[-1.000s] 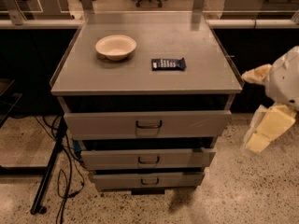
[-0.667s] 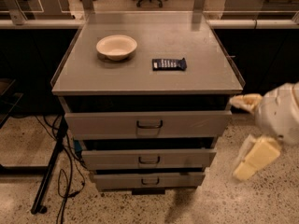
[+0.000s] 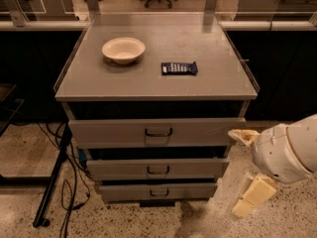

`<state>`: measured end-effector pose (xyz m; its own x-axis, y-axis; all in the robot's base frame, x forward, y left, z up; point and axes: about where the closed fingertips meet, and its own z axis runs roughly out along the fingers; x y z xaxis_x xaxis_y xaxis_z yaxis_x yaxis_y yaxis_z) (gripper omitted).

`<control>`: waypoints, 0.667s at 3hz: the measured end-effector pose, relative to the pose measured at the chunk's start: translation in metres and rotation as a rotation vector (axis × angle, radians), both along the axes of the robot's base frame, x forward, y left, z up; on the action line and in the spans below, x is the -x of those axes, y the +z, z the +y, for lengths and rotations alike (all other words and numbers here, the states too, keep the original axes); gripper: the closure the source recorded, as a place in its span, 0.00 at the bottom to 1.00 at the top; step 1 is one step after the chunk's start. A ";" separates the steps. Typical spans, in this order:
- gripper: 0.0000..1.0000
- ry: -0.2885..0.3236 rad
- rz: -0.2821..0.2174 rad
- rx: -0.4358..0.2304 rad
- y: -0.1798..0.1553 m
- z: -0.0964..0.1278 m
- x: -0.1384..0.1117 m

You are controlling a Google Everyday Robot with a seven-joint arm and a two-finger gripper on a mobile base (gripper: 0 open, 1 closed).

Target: Open middle drawer

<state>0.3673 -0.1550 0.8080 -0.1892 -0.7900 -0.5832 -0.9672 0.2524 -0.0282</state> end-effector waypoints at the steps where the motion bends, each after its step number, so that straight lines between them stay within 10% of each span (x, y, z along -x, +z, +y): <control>1: 0.00 0.038 -0.033 -0.015 -0.033 0.012 -0.020; 2: 0.00 0.061 -0.125 -0.013 -0.067 -0.005 -0.059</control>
Offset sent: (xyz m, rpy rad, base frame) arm 0.1105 -0.0292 -0.1116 0.0162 -0.2533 0.1031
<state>0.4259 -0.1597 0.7414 -0.0664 -0.7898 -0.6097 -0.9699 0.1945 -0.1463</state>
